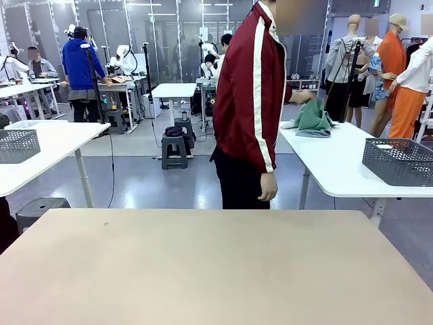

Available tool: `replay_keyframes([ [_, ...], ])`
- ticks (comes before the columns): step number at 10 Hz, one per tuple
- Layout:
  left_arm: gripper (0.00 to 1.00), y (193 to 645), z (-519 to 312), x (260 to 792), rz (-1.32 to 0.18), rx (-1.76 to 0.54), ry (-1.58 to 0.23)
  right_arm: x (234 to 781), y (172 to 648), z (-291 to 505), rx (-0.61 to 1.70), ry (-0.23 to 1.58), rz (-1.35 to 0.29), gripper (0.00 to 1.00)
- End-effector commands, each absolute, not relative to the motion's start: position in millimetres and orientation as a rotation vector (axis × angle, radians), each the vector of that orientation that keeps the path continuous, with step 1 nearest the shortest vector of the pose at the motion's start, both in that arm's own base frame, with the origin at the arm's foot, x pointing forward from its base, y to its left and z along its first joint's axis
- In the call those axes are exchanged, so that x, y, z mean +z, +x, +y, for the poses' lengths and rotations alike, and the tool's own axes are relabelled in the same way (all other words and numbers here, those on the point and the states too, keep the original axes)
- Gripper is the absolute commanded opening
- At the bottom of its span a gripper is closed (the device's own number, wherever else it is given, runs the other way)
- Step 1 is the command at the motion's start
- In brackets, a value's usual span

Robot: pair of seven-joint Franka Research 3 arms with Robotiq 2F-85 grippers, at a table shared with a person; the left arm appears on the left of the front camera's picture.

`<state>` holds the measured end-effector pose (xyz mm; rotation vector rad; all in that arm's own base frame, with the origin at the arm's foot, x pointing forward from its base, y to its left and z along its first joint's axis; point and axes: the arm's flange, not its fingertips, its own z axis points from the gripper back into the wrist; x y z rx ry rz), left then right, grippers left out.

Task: Fold the towels and place them in the basket.
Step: When a person lays out a Towel with hook on the table, fold it in half twice.

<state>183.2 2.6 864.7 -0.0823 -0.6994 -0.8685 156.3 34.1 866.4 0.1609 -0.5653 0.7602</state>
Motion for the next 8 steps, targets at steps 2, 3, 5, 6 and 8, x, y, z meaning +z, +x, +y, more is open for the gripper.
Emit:
replay_keyframes([
  [2, 1.0, 181.9, 1.7, 865.4, -0.703, -0.874, -0.081, 867.8, 157.0, 33.3, 0.751, 0.159, -0.558, 1.0],
  [3, 1.0, 181.9, 1.7, 865.4, -0.703, -0.874, -0.081, 867.8, 157.0, 33.3, 0.751, 0.159, -0.558, 1.0],
  [5, 1.0, 181.9, 1.7, 865.4, -0.703, -0.874, -0.081, 867.8, 157.0, 33.3, 0.751, 0.159, -0.558, 1.0],
  [6, 1.0, 181.9, 1.7, 865.4, -0.703, -0.874, -0.081, 867.8, 157.0, 33.3, 0.751, 0.159, -0.558, 1.0],
  [8, 1.0, 181.9, 1.7, 865.4, -0.703, -0.874, -0.081, 867.8, 157.0, 33.3, 0.751, 0.159, -0.558, 1.0],
])
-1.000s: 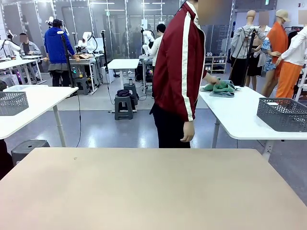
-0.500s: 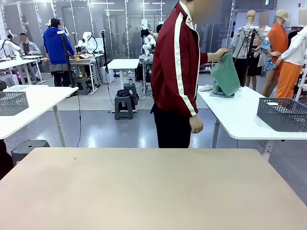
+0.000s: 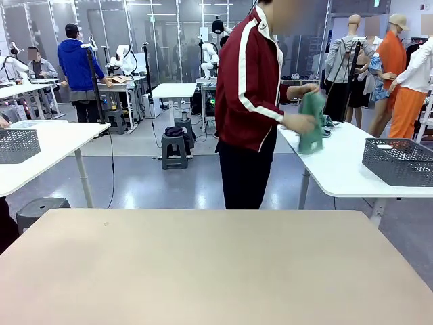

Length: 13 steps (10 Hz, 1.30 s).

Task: Fold the towels and place them in the basket.
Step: When a person lays out a Towel with hook on the table, fold it in half twice.

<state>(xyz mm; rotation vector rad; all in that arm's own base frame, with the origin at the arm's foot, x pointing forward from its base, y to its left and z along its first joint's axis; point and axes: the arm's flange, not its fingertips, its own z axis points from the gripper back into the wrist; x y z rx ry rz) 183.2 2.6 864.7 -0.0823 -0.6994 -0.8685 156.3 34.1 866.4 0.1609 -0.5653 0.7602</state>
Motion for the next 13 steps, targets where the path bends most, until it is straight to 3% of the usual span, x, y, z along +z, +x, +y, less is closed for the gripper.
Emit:
replay_keyframes([
  [1, 1.0, 181.9, 1.7, 865.4, -0.703, -0.874, -0.081, 867.8, 157.0, 33.3, 0.751, 0.159, -0.558, 1.0],
  [13, 1.0, 181.9, 1.7, 865.4, -0.703, -0.874, -0.081, 867.8, 157.0, 33.3, 0.751, 0.159, -0.558, 1.0],
])
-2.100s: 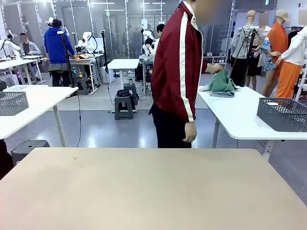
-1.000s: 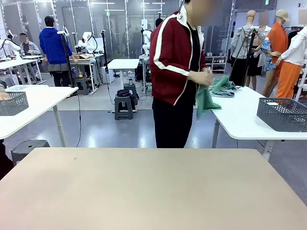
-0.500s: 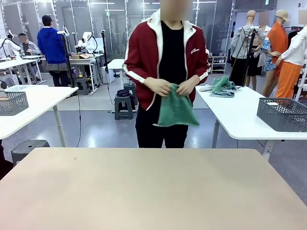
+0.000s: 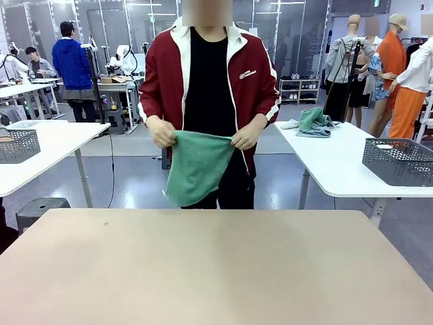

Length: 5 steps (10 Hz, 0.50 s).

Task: Fold the towels and place them in the basket.
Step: When a person lays out a Towel with hook on the table, fold it in half twice.

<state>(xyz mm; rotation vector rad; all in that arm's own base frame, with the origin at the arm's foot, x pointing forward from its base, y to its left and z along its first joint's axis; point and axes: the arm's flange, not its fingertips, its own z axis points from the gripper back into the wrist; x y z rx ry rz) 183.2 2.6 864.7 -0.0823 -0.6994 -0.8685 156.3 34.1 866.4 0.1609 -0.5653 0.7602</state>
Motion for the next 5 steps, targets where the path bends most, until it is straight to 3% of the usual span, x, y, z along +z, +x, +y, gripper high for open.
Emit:
replay_keyframes([
  [1, 1.0, 181.9, 1.7, 865.4, -0.703, -0.874, -0.081, 867.8, 157.0, 33.3, 0.751, 0.159, -0.558, 1.0],
  [5, 1.0, 181.9, 1.7, 865.4, -0.703, -0.874, -0.081, 867.8, 157.0, 33.3, 0.751, 0.159, -0.558, 1.0],
])
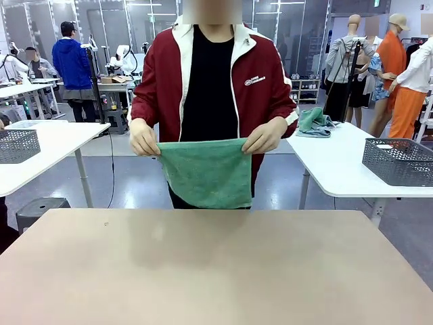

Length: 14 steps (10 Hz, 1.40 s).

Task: Fold the towels and place them in the basket.
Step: When a person lays out a Towel with hook on the table, fold it in half twice.

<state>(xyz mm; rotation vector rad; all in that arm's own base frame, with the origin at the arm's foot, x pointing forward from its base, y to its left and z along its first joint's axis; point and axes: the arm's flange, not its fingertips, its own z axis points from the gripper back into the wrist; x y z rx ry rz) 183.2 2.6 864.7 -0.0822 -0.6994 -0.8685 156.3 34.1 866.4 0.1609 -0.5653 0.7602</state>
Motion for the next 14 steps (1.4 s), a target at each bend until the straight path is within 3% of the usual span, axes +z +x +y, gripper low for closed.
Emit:
replay_keyframes([
  [1, 1.0, 181.9, 1.7, 865.4, -0.703, -0.874, -0.081, 867.8, 157.0, 33.3, 0.751, 0.159, -0.558, 1.0],
  [14, 1.0, 181.9, 1.7, 865.4, -0.703, -0.874, -0.081, 867.8, 157.0, 33.3, 0.751, 0.159, -0.558, 1.0],
])
